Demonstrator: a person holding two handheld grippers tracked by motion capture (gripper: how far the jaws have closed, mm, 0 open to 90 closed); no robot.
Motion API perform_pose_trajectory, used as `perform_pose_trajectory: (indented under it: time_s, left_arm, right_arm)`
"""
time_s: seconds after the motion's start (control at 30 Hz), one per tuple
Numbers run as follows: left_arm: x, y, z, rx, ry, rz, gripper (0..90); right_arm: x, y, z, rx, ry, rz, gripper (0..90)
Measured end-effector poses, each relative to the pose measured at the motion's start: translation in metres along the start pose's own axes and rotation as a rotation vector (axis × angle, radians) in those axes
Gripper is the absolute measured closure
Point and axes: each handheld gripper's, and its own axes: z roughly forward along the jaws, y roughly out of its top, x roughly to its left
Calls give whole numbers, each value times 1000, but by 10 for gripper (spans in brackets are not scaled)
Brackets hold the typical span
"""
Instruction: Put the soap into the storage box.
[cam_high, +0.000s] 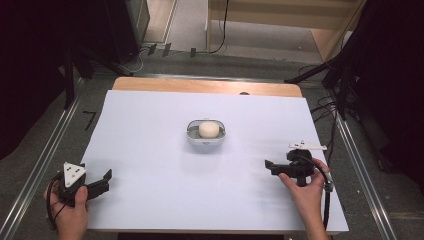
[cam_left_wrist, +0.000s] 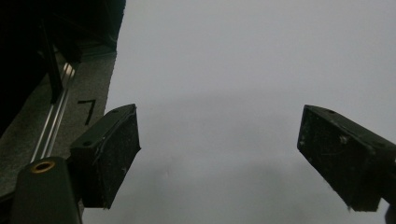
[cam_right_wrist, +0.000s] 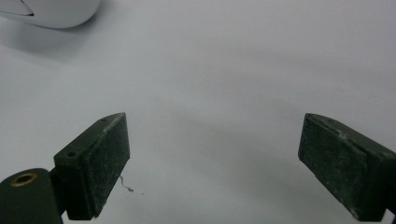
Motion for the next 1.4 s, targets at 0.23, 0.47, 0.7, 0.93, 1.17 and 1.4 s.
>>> perform_pose_trajectory:
  time_s: [0.23, 0.47, 0.7, 0.93, 1.17, 1.4]
  left_arm:
    - [0, 0, 0, 0, 2, 0, 138]
    - [0, 0, 0, 0, 3, 1, 138]
    - [-1, 0, 0, 0, 5, 3, 138]
    - [-1, 0, 0, 0, 5, 3, 138]
    - [-1, 0, 0, 0, 5, 3, 138]
    - [-1, 0, 0, 0, 6, 2, 138]
  right_arm:
    - [-9, -9, -7, -7, -15, 12, 96]
    - [-22, -23, -18, -13, -29, 22, 98]
    - [-30, -33, -28, -19, -44, 29, 98]
    - [-40, -43, -37, -36, -40, 51, 98]
    - [-53, -57, -49, -51, -62, 70, 98]
    - [-64, -69, -59, -59, -82, 84, 98]
